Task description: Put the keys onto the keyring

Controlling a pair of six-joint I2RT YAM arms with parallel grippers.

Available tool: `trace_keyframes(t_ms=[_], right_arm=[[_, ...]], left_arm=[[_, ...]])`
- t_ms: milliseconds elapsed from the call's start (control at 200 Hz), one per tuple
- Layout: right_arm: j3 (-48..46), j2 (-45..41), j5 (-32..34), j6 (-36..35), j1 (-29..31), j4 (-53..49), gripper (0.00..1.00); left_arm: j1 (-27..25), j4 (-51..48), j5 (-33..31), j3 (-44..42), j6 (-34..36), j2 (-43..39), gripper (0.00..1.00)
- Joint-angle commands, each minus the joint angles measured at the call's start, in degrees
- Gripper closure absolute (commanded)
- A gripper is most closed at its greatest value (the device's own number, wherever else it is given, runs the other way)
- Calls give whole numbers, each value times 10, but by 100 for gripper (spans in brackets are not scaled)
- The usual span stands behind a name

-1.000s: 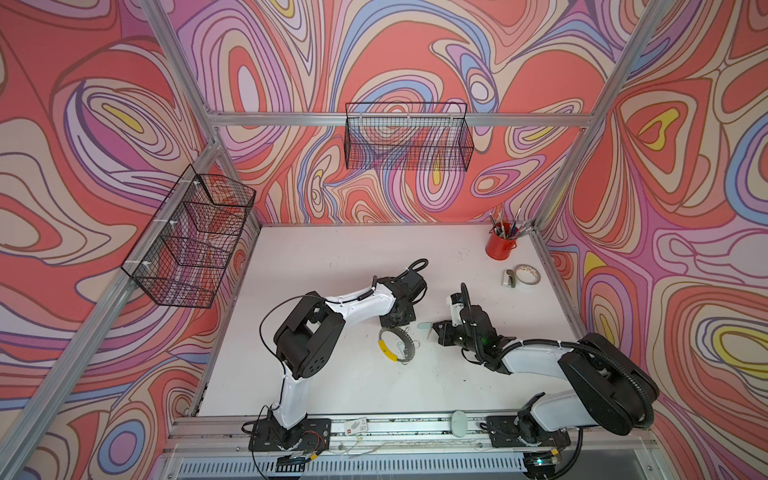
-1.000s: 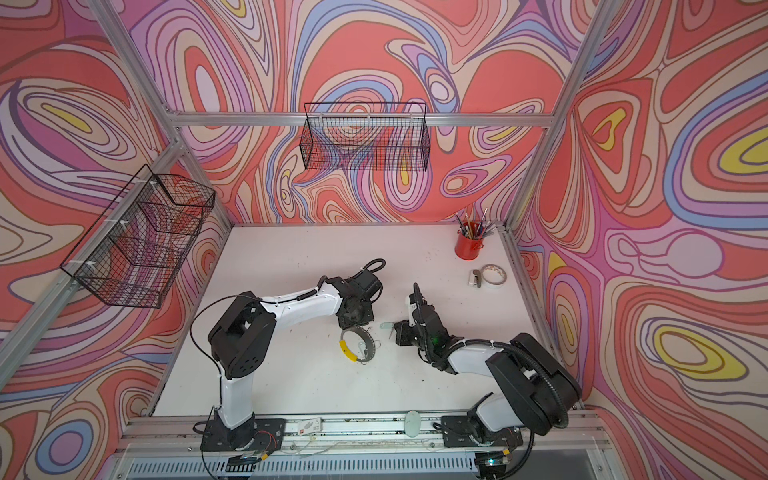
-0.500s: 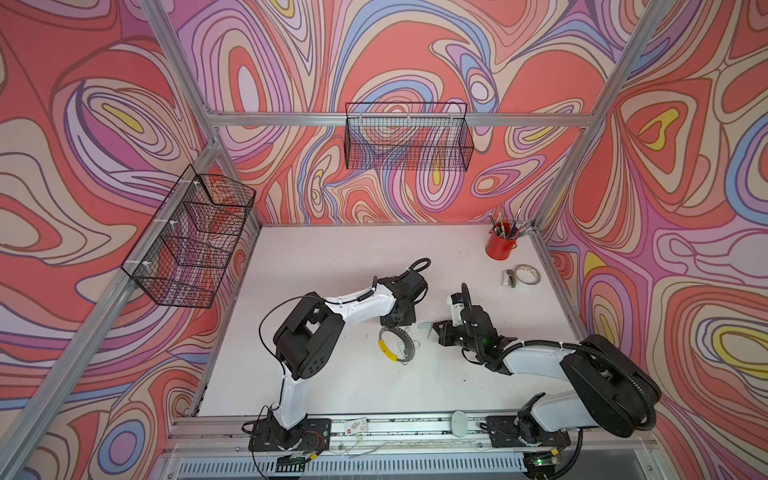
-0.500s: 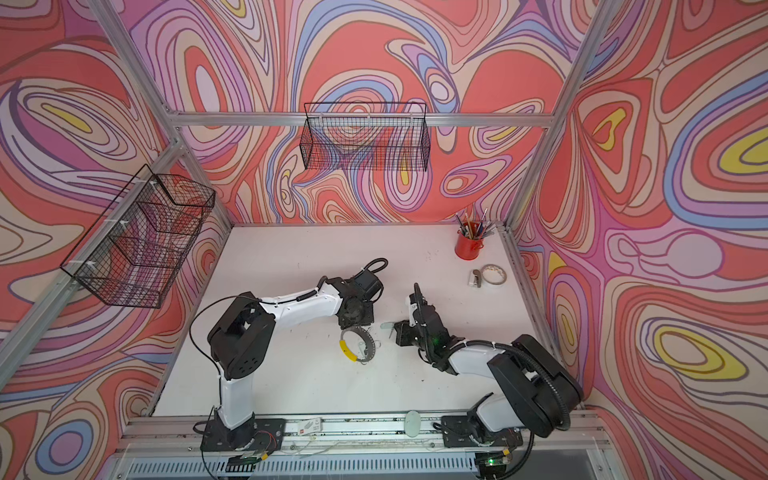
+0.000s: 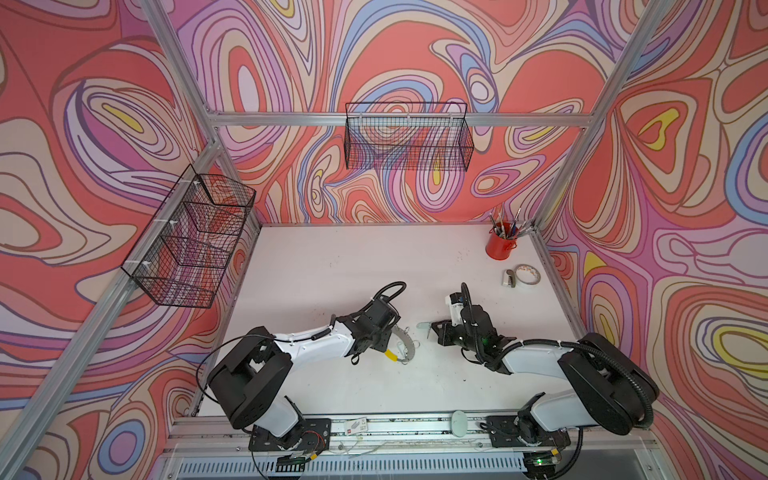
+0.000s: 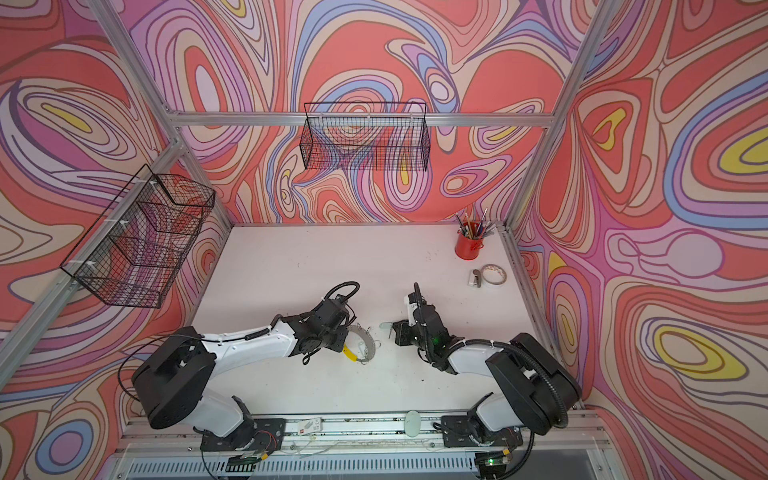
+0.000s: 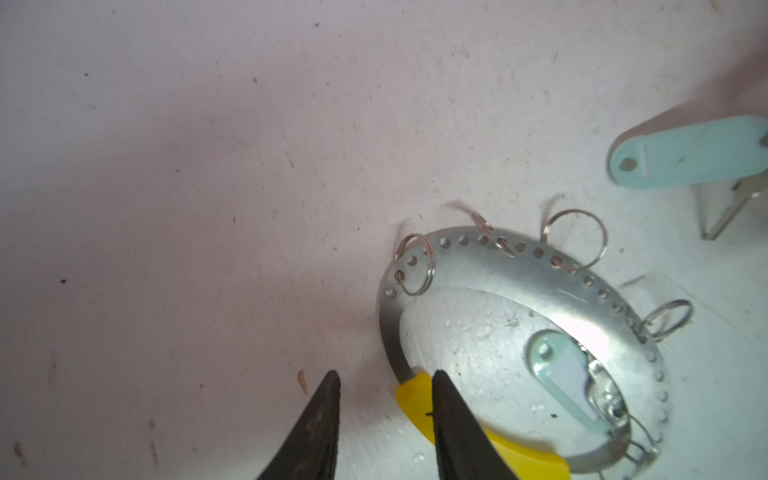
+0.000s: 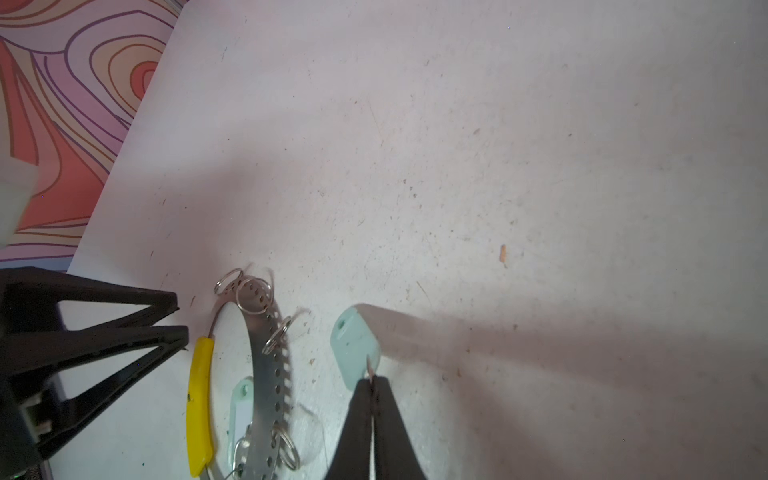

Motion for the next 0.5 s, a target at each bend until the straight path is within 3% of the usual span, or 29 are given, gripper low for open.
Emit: trace_keyframes(t_ms=[0, 321, 496], right_arm=[[9, 8, -5, -4, -2, -1, 100], [-2, 2, 18, -3, -2, -15, 100], [-5, -17, 36, -6, -2, -28, 82]], left_arm=[[17, 68, -1, 18, 39, 27, 60], [20, 93, 9, 32, 54, 51, 66], [20, 76, -3, 44, 46, 55, 77]])
